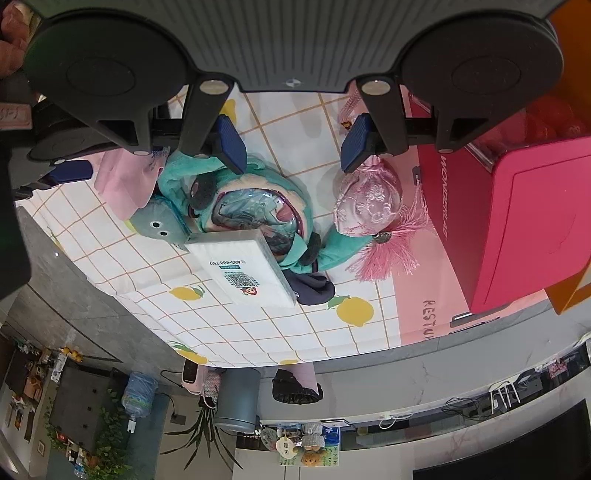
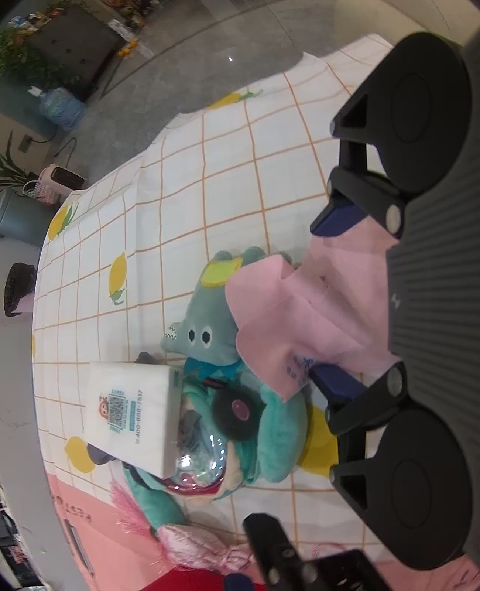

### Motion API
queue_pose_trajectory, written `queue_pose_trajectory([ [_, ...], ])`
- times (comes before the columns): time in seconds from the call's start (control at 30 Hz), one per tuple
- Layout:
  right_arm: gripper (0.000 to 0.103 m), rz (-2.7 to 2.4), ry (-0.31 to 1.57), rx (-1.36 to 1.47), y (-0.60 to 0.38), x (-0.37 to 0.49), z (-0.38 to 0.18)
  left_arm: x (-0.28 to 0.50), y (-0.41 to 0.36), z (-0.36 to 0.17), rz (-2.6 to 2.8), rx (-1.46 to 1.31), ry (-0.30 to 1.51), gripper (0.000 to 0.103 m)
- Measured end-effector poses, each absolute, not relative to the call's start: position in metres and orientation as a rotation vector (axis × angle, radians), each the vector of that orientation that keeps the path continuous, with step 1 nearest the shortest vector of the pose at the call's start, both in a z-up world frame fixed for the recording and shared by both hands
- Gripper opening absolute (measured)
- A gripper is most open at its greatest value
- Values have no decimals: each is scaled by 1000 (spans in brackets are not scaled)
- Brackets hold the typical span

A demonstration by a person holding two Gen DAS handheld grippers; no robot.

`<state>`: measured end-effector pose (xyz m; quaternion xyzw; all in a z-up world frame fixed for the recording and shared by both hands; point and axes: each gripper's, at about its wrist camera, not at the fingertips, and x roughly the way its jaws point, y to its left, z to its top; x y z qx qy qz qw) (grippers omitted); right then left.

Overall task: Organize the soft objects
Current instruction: 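Grasp the pink cloth with the right tool and lift it, then move the left tool toward the pink satin bundle while the right tool holds the pink cloth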

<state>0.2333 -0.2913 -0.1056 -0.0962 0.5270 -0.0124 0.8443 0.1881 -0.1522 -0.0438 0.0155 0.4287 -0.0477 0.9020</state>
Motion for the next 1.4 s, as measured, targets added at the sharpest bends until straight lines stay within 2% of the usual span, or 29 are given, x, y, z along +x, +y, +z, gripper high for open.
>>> queue_pose_trajectory([
  [0.07,57,-20,1116,-179,-293,234,-105,186,-153,-44,-94,44,875,69],
  [0.17,44,11,1116,-122,-297,232,-103,187,-151,-45,-83,41,879,69],
  [0.2,42,22,1120,-107,-298,232,-103,188,-151,-47,-75,34,884,69],
  [0.4,39,40,1127,-75,-296,232,-103,196,-150,-56,-48,16,911,69],
  [0.57,28,40,1135,-43,-300,231,-102,207,-150,-64,6,10,928,69],
  [1.07,28,53,1133,-66,-299,230,-102,222,-157,-73,148,-18,905,69],
  [1.17,28,54,1132,-71,-298,229,-102,214,-154,-76,176,-26,883,50],
  [1.23,29,54,1133,-73,-298,229,-102,205,-154,-78,204,3,858,24],
  [1.33,29,55,1133,-74,-298,229,-102,190,-160,-82,214,97,849,9],
  [1.4,29,55,1133,-75,-298,229,-102,178,-159,-85,202,94,866,5],
])
